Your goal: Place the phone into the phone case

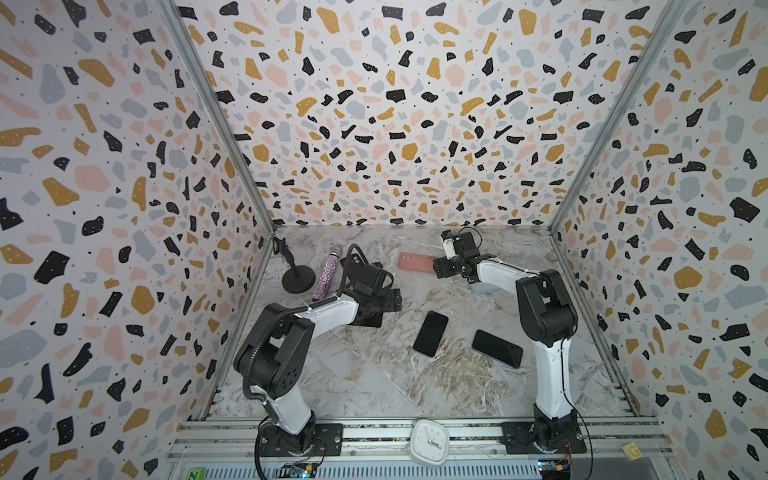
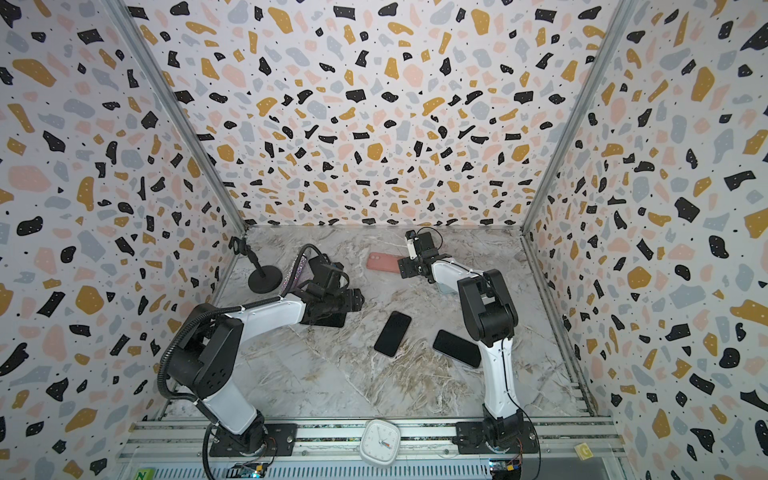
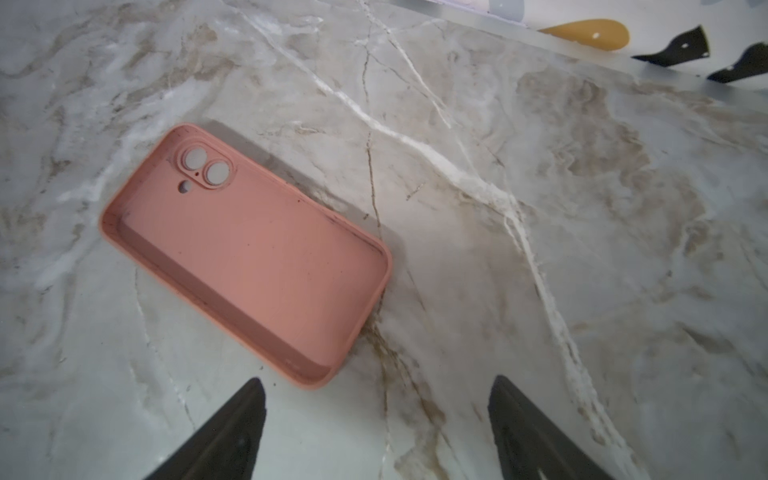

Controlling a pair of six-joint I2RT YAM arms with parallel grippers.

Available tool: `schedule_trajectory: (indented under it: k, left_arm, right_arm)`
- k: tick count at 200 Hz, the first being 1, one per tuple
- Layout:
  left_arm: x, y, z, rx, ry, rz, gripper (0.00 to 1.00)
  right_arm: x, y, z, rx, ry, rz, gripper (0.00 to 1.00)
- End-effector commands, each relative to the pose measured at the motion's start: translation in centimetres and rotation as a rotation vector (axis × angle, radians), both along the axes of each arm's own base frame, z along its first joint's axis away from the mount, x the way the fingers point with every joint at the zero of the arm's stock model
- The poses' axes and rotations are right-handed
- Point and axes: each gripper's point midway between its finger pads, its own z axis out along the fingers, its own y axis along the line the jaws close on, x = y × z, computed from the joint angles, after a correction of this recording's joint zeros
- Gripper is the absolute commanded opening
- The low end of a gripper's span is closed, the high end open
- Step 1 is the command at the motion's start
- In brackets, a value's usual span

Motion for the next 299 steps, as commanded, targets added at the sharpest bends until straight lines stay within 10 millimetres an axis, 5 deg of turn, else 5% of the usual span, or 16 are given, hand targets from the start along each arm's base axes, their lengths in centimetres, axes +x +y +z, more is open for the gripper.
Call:
schedule_trajectory:
  k: [1,71,103,153,243,299]
  left_arm:
    - [0.3,-1.6,1.7,-0.053,-0.019,-0.044,0.88]
    - [0.1,-2.0,1.7,-0.085,0.0,-0.039,0.88]
    - [-0.9,-2.6,-0.1,-0.132,0.048,-0.045,0.88]
    - [-1.0,-2.7,0.1,-0.131,0.046,-0.043,0.88]
    - [-3.0,-2.0,-0.2,-0.161,0.067,-0.031,0.88]
    - [-4.0,-1.9,0.0,-0.221,0.065,-0.017,0.88]
  right_arm:
    - [0.4,1.5,1.5,0.012,0.007,0.102,0.8]
    - [4.0,3.9,-0.5,0.011,0.057,0.157,0.72]
    - [6.3,3.6,-1.5,-0.041,0.056,0.137,0.65]
    - [4.4,4.4,-3.7,-0.014,0.144,0.17,0.38]
    - [0.7,5.1,-3.7,-0.006,0.241,0.157,0.19]
    - [-2.3,4.3,-3.3,-0.01,0.297,-0.036,0.0]
